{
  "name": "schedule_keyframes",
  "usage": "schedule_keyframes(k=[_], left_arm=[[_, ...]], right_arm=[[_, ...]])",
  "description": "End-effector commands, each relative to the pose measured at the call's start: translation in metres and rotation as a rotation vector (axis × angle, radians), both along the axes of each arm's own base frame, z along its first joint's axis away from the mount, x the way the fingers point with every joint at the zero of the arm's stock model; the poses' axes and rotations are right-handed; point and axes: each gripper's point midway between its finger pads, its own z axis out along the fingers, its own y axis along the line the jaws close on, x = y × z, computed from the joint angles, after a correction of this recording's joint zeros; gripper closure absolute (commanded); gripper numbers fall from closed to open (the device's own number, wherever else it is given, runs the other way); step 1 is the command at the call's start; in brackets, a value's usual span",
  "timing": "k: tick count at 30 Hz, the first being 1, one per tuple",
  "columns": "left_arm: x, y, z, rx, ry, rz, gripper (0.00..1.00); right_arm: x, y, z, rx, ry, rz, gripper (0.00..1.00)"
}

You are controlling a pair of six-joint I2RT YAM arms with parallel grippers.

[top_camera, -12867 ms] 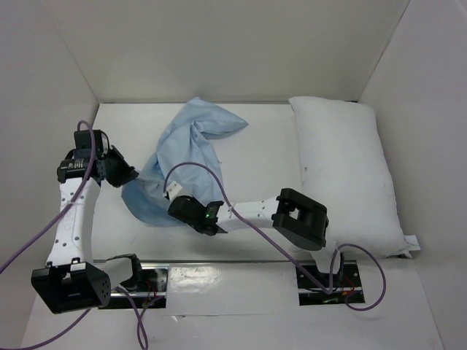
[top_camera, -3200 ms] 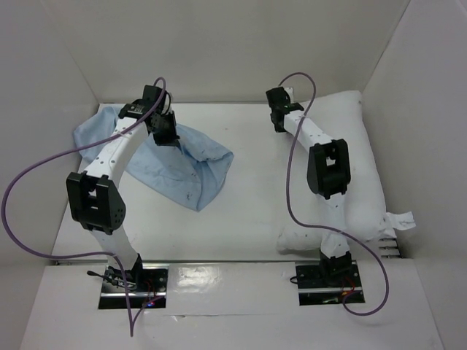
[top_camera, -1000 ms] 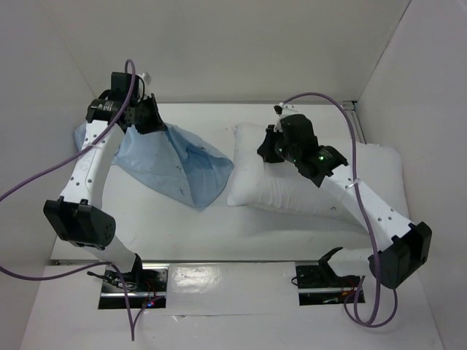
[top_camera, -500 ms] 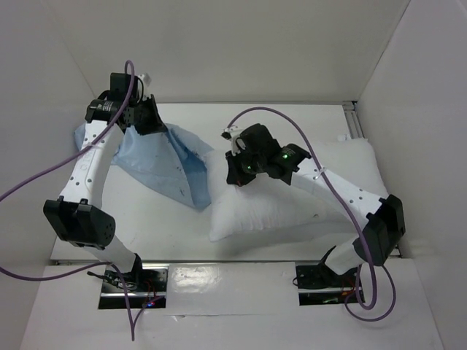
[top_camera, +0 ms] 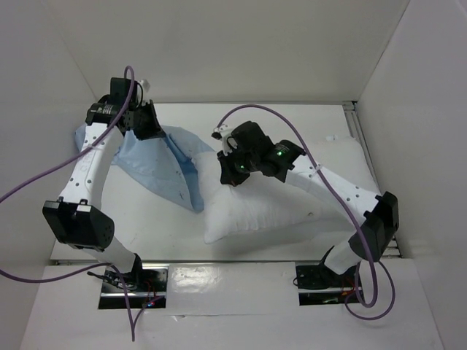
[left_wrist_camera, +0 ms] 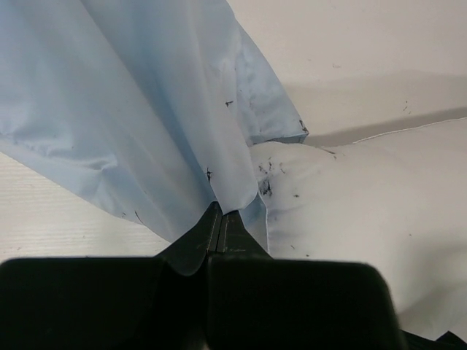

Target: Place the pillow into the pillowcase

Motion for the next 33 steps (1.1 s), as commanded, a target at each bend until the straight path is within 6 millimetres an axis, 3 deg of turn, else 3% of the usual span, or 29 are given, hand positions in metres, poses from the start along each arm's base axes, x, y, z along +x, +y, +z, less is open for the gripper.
schedule_keyframes(k=[1, 6, 7, 12, 13, 17, 20, 26, 28, 33], left_arm=[[0.002, 0.004, 0.016, -0.004, -0.062, 0.017, 1.0], [0.007, 0.006, 0.01, -0.01, -0.05, 0.02, 1.0], [0.007, 0.006, 0.01, -0.01, -0.05, 0.02, 1.0], [0.003, 0.006, 0.02, -0.012, -0.075, 0.02, 1.0], [0.003, 0.006, 0.02, -0.012, -0.076, 0.02, 1.0], [-0.01, 0.007, 0.022, -0.006, -0.081, 0.014, 1.0], [-0.023, 0.008, 0.022, -0.006, -0.078, 0.014, 1.0], [-0.039, 0.005, 0.016, -0.02, -0.064, -0.001, 1.0], [-0.044, 0.006, 0.019, -0.014, -0.079, -0.009, 1.0], [-0.053, 0.01, 0.014, 0.009, -0.061, -0.003, 1.0]], right_arm=[[-0.008, -0.008, 0.057, 0.084, -0.085, -0.011, 1.0], [-0.029, -0.007, 0.044, 0.088, -0.021, 0.02, 1.0], [-0.043, -0.001, 0.034, 0.084, 0.016, 0.054, 1.0], [-0.057, 0.016, 0.02, 0.082, 0.05, 0.108, 1.0], [-0.053, 0.02, 0.025, 0.088, 0.035, 0.115, 1.0], [-0.04, 0.031, 0.009, 0.052, 0.02, 0.088, 1.0], [-0.031, 0.047, 0.02, 0.091, -0.009, 0.105, 1.0], [-0.015, 0.079, 0.006, 0.099, -0.007, 0.154, 1.0], [-0.009, 0.08, 0.005, 0.089, -0.02, 0.135, 1.0], [0.035, 0.066, 0.023, 0.053, -0.153, -0.075, 1.0]])
